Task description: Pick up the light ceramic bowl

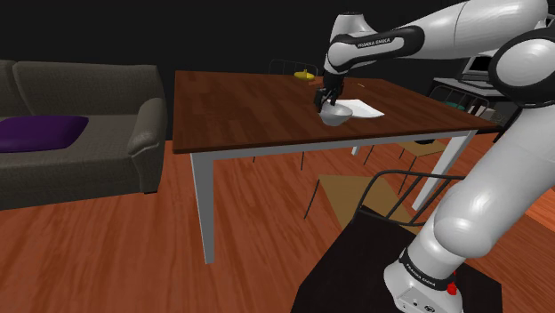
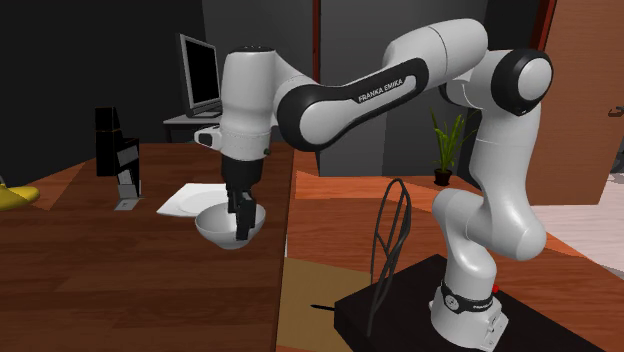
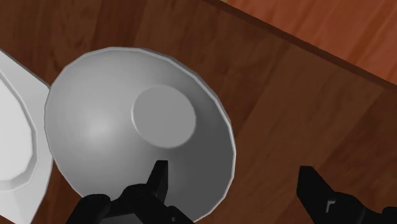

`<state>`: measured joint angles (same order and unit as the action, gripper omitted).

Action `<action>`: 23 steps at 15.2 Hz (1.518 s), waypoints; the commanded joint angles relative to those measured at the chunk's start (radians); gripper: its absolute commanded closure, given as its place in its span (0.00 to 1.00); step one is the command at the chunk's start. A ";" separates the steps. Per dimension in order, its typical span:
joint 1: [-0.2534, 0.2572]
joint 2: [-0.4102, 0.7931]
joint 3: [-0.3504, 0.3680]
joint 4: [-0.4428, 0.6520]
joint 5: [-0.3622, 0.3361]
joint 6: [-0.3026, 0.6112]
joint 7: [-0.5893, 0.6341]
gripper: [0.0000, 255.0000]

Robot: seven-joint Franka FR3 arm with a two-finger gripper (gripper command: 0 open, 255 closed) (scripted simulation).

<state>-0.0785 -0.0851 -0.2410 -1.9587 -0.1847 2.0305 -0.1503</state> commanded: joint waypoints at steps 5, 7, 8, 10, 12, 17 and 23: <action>0.000 -0.001 0.000 -0.008 -0.001 0.008 0.001 1.00; 0.000 -0.001 0.000 -0.008 -0.001 0.008 0.001 1.00; 0.000 -0.001 0.000 -0.008 -0.001 0.008 0.001 1.00; 0.000 -0.001 -0.001 -0.007 -0.001 0.008 0.001 1.00; 0.000 -0.002 0.000 0.004 0.000 -0.005 0.000 1.00; 0.002 -0.006 0.002 0.065 0.004 -0.070 -0.009 1.00; 0.003 -0.005 0.004 0.148 0.009 -0.150 -0.021 1.00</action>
<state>-0.0748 -0.0936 -0.2362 -1.8302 -0.1776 1.8956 -0.1674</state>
